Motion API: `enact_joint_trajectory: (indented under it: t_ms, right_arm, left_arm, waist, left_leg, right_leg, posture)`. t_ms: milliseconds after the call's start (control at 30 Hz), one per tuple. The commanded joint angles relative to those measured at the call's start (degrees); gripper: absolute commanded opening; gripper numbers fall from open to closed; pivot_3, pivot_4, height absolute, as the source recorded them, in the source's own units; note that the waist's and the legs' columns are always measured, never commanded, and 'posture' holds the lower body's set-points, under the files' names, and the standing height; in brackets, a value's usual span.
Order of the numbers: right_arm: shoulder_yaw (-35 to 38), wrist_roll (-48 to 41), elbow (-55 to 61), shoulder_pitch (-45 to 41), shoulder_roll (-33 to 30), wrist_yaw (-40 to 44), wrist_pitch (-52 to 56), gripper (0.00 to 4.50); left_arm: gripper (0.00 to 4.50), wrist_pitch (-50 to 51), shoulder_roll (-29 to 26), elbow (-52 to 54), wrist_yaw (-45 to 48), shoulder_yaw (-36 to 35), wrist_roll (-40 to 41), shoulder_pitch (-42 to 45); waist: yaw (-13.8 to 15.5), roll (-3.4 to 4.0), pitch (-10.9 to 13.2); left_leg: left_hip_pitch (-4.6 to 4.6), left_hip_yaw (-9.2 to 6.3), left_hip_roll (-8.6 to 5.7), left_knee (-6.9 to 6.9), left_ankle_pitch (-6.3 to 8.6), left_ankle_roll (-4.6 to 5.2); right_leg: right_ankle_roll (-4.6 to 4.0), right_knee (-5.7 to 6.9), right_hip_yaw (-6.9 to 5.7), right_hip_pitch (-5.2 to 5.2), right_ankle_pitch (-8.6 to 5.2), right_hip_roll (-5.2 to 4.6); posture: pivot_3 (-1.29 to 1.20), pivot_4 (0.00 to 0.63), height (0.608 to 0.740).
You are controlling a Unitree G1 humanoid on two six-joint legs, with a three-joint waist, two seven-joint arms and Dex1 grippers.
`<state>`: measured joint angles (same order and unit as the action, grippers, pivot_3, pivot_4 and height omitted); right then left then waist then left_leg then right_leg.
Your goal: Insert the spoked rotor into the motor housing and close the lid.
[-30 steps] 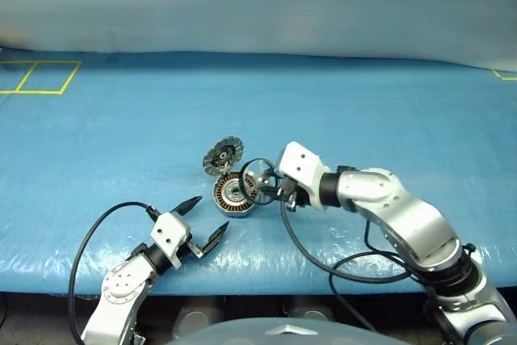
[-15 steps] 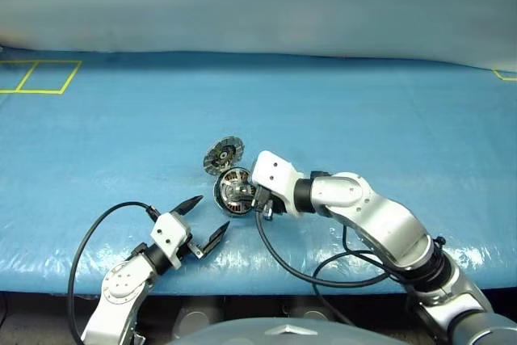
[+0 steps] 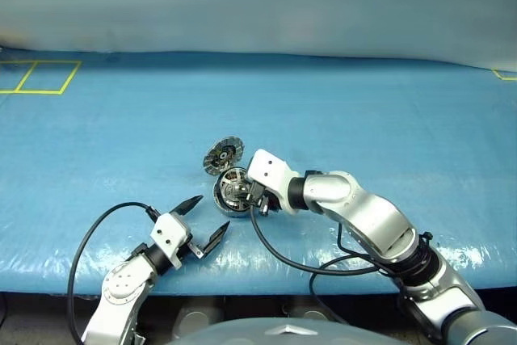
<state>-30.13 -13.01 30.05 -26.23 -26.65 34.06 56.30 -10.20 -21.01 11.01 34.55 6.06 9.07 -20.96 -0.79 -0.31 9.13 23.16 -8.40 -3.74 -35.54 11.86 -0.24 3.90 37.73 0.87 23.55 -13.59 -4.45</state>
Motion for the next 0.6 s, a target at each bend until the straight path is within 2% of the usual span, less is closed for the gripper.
enact_joint_trajectory:
  t_ms: [33, 233, 267, 300, 500, 533, 600]
  right_arm:
    - [-0.35, 1.04, 0.22, -1.50, -0.25, 0.21, -0.85, 1.33]
    - [-1.37, 2.10, -0.09, -2.45, -1.17, 0.85, -0.81, 1.33]
    - [-1.57, 2.22, -0.07, -2.58, -1.32, 1.08, -0.77, 2.05]
    - [-1.65, 2.30, -0.06, -2.65, -1.36, 1.24, -0.75, 2.26]
    - [-1.02, 2.32, 0.59, -2.61, -0.94, 1.05, -0.45, 4.25]
    - [0.27, 1.50, 1.21, -2.54, -0.38, 0.93, 0.06, 4.49]
    - [3.46, -0.38, 2.47, -2.22, 1.21, 0.38, 1.24, 4.49]
  left_arm:
    - [4.50, -1.19, 0.26, 1.06, -0.34, -0.05, 0.13, -0.34]
    - [4.50, -1.32, 0.55, 1.04, -0.57, 0.01, 0.03, -0.54]
    - [4.50, -1.33, 0.59, 1.04, -0.60, 0.04, 0.02, -0.57]
    - [4.50, -1.34, 0.60, 1.04, -0.61, 0.06, 0.03, -0.59]
    - [4.50, -1.42, 0.57, 1.06, -0.74, 0.11, -0.03, -0.72]
    - [4.50, -1.38, 0.55, 1.10, -0.76, 0.07, -0.01, -0.71]
    - [4.50, -1.28, 0.46, 1.21, -0.72, -0.06, 0.11, -0.68]
  waist:
    - [0.00, 0.00, 0.00]
    - [0.05, 0.00, 0.00]
    - [0.05, 0.00, 0.00]
    - [0.05, 0.00, 0.00]
    - [0.02, 0.00, 0.00]
    - [0.02, 0.00, 0.00]
    - [0.01, 0.00, 0.00]
  left_leg:
    - [0.00, 0.00, 0.00, -0.01, 0.00, 0.00]
    - [0.00, 0.00, 0.00, -0.01, 0.00, 0.00]
    - [0.00, 0.00, 0.00, -0.01, 0.00, 0.00]
    - [0.00, -0.01, -0.01, -0.01, 0.00, 0.00]
    - [0.01, 0.00, 0.00, 0.00, 0.00, 0.00]
    - [0.01, 0.00, 0.00, 0.00, 0.00, 0.00]
    - [0.01, 0.00, 0.00, 0.00, 0.00, 0.00]
  right_leg:
    - [0.00, 0.00, 0.00, -0.01, 0.00, 0.00]
    - [-0.01, 0.00, 0.00, -0.01, 0.00, 0.00]
    - [0.00, -0.01, 0.00, -0.01, 0.00, 0.00]
    - [0.00, -0.01, -0.01, 0.00, 0.00, 0.00]
    - [0.00, 0.00, 0.00, 0.01, 0.00, 0.00]
    - [0.00, 0.00, 0.00, 0.01, 0.00, -0.01]
    - [0.00, 0.00, 0.00, 0.01, 0.00, 0.00]
  posture:
    - [0.00, 0.150, 0.740]
    - [0.00, 0.150, 0.740]
    - [0.00, 0.150, 0.740]
    - [0.00, 0.150, 0.740]
    - [0.00, 0.150, 0.740]
    - [0.00, 0.150, 0.740]
    - [0.00, 0.150, 0.740]
